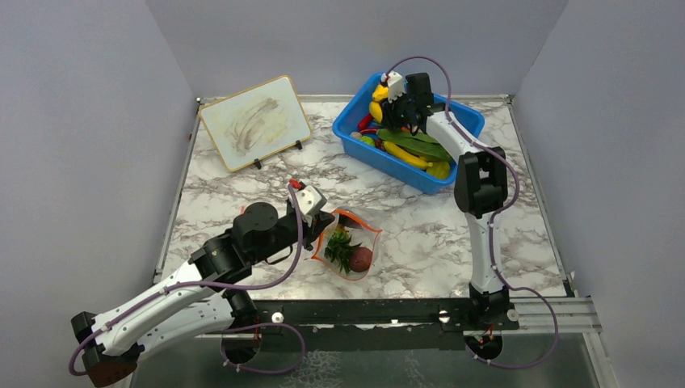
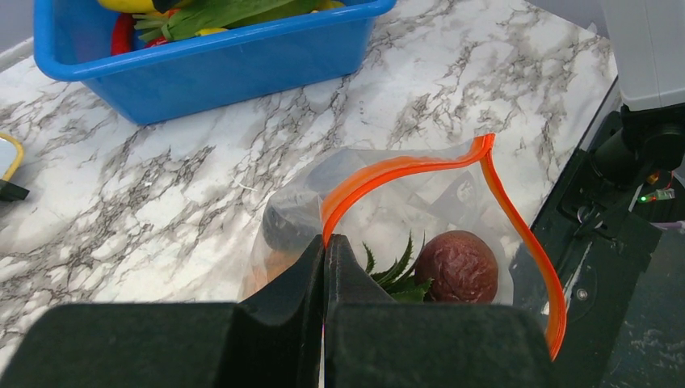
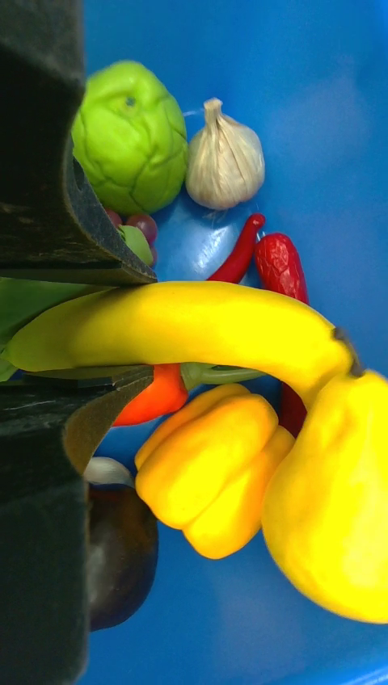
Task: Place the food in the zip-top bag and seal the zipper
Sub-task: Pick up the fake fruit from the bin, then place the fake fruit in the zipper food storage bag.
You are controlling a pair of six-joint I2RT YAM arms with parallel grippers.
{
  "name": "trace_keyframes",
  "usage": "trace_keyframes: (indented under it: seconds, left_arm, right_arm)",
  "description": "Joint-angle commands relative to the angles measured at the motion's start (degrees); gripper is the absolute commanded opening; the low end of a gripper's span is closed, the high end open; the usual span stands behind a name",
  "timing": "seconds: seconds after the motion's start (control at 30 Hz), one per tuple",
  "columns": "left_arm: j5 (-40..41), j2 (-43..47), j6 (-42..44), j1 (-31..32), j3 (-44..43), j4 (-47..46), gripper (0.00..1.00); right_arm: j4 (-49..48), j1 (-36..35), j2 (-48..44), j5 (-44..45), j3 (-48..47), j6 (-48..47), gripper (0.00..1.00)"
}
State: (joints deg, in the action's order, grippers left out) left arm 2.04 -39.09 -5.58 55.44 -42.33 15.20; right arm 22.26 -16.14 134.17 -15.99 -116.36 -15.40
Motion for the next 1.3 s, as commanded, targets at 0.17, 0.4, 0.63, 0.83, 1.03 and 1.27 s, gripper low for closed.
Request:
trace_keyframes:
  seconds: [0.17,0.4,0.63,0.83,1.03,1.27]
  left_arm:
    - [3.64,1.81,0.22,-0.42,0.67,-0.48,0.00]
    - [4.92,0.47,0.61,-0.38,0.57,0.02,0.00]
    - [4.96,-0.11,0.03,-0.42,0.49,-0.11,0.00]
    - [6.73,-0.43,-0.12,-0.37,0.38,-0.44,0.00]
    - [6.25,-0.11,-2.11,-0.42,0.67,-1.95,0.00]
    - [5.88,-3.34,-4.40,-0.38,-0.98,-3.15,0.00]
  right_arm:
    - [-4.92,-0.21,-8.74,-1.77,6.92,0.84,0.16]
    - [-6.30,-0.21,-13.39,-1.94,11.42,0.74,0.16]
    - [-4.17,-0.19,-17.52,-1.34,11.28,3.64,0.16]
    - [-1.22,-0.21,-22.85,-0.93,13.18,9.01,0.16]
    - [-2.99,-0.83,-33.01,-4.44,21.71,16.28,0.16]
    - [-5.12,-2.36,-46.94,-6.62,34.39,24.40,0.15]
